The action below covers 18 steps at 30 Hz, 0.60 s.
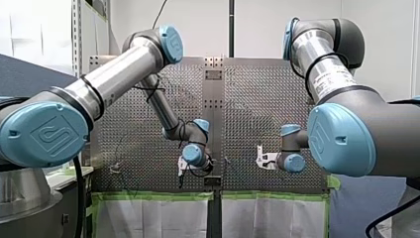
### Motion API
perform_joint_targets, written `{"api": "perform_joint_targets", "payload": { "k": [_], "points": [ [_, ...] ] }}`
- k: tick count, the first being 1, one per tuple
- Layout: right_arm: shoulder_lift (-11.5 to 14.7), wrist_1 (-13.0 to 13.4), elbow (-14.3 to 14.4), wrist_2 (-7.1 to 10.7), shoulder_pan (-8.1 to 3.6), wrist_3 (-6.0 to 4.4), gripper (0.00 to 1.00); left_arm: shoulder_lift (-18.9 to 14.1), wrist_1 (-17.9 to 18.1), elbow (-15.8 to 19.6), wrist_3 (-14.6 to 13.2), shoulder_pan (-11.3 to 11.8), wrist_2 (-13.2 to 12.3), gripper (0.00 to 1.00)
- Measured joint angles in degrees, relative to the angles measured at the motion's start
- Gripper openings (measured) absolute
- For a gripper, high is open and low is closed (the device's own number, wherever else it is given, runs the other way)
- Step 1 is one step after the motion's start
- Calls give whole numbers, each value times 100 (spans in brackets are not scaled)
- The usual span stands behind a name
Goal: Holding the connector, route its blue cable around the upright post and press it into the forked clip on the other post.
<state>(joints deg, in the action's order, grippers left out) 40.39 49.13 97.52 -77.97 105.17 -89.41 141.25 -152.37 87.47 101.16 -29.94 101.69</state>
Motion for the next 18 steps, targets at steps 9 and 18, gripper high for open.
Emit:
{"api": "perform_joint_targets", "payload": {
  "k": [9,18],
  "points": [
    [-7,-7,0,0,9,3,2,-279,430,451,-20,-26,-4,99],
    [-8,-32,-1,0,16,12,2,-308,827,916,-27,-209,-132,99]
  ]
}}
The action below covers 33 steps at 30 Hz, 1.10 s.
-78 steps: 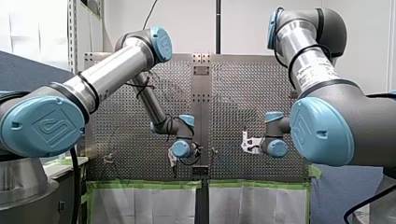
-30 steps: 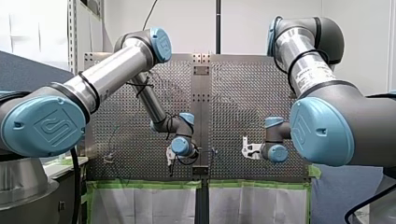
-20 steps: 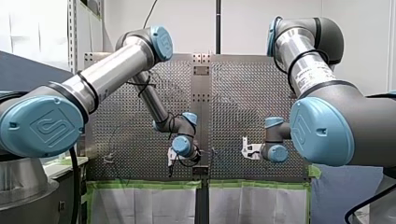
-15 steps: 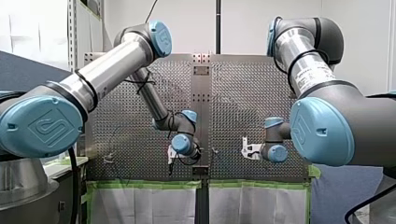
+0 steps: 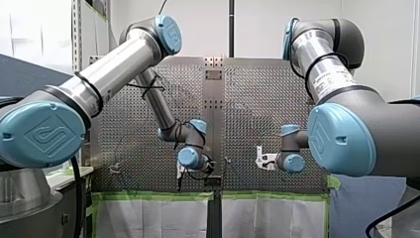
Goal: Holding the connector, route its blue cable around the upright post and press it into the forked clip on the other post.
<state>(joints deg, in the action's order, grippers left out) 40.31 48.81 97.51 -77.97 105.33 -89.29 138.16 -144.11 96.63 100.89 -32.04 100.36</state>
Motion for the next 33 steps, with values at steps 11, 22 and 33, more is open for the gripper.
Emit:
{"api": "perform_joint_targets", "payload": {
  "k": [11,22,33],
  "points": [
    [-6,3,1,0,2,4,2,-8,471,262,30,-209,-396,99],
    [-9,12,1,0,1,0,2,-13,680,266,28,-382,-451,99],
    [-15,-1,-1,33,7,-8,2,-11,759,262,47,-342,-361,99]
  ]
}}
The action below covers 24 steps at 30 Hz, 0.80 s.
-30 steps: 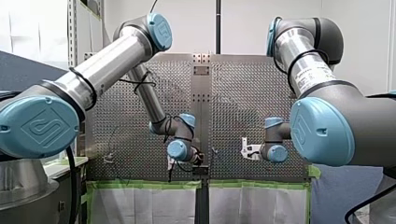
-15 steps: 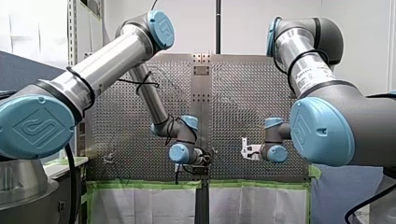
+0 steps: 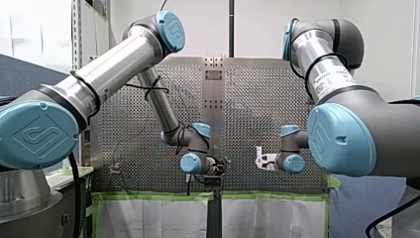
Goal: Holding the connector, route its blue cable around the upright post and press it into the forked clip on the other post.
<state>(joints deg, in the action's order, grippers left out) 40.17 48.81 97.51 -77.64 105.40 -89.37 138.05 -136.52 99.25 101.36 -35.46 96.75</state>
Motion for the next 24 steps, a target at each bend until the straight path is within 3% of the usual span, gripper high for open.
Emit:
{"api": "perform_joint_targets", "payload": {
  "k": [12,24],
  "points": [
    [-3,-4,1,11,5,-12,2,4,52,2,60,-6,38,99],
    [-3,-83,2,11,11,11,2,4,-85,4,106,-20,238,99]
  ]
}}
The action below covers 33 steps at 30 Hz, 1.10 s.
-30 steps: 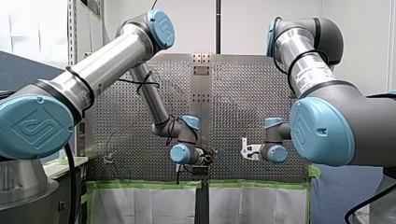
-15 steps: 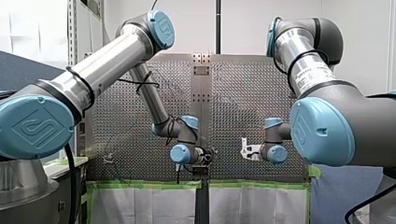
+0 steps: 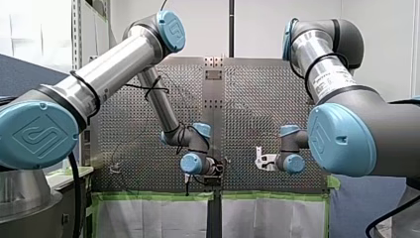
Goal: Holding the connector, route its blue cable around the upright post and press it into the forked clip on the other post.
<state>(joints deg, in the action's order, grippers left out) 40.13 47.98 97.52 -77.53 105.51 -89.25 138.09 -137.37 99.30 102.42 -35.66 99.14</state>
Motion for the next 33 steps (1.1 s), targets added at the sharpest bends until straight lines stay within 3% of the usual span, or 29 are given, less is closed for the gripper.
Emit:
{"api": "perform_joint_targets", "payload": {
  "k": [16,21,28,33],
  "points": [
    [-7,-11,0,0,9,-2,2,0,-47,0,-3,12,7,99],
    [-4,-93,0,-13,15,48,2,-2,-132,18,-91,-25,119,99],
    [6,-319,0,-61,70,277,2,-3,-170,62,-303,-142,311,99],
    [32,-602,9,-66,165,577,2,-1,-175,65,-326,-206,389,99]
  ]
}}
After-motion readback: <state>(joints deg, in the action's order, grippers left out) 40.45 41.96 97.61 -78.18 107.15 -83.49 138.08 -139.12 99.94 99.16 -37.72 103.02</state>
